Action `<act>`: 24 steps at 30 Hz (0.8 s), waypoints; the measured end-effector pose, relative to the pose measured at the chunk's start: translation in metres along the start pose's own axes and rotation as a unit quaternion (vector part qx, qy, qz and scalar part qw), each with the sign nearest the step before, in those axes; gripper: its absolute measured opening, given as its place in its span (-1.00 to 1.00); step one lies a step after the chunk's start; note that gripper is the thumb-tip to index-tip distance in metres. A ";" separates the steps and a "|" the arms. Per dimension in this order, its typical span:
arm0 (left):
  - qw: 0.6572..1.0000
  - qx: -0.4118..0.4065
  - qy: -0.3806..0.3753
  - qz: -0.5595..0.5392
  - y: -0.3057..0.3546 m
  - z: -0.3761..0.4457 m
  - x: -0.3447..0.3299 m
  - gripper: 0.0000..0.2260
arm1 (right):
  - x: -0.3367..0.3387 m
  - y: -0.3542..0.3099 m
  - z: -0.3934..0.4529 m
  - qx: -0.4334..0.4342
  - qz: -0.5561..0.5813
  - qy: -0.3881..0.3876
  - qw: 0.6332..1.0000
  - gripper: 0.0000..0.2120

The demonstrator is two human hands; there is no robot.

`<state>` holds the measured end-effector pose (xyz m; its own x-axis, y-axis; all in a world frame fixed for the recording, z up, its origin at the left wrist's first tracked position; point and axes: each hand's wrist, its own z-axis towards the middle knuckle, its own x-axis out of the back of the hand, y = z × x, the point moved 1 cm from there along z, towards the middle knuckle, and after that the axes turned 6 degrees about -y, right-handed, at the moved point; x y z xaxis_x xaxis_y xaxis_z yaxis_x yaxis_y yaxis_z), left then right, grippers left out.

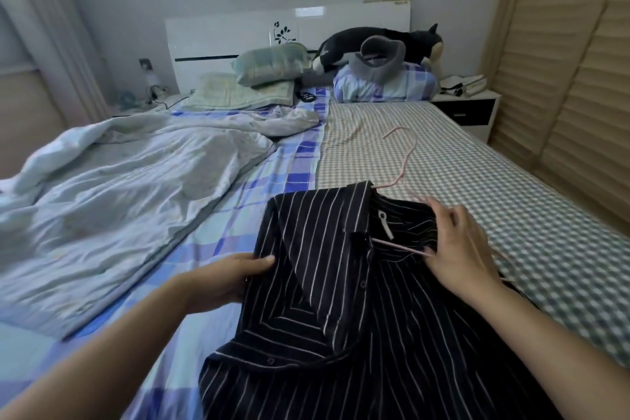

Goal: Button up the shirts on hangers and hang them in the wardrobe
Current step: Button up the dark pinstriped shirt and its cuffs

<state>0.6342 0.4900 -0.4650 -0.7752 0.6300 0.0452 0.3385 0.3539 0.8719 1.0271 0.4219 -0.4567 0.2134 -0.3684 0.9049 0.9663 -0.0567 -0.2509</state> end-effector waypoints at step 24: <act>0.727 0.047 0.104 0.677 -0.005 -0.041 -0.083 -0.26 | -0.021 -0.027 0.003 0.027 -0.109 -0.061 0.992 -0.14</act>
<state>0.6743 0.4074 -0.4533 0.2418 0.3302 0.9124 0.8939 -0.4416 -0.0771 0.9973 0.4341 -0.4675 0.0117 -0.2384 0.9711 0.9970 -0.0720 -0.0296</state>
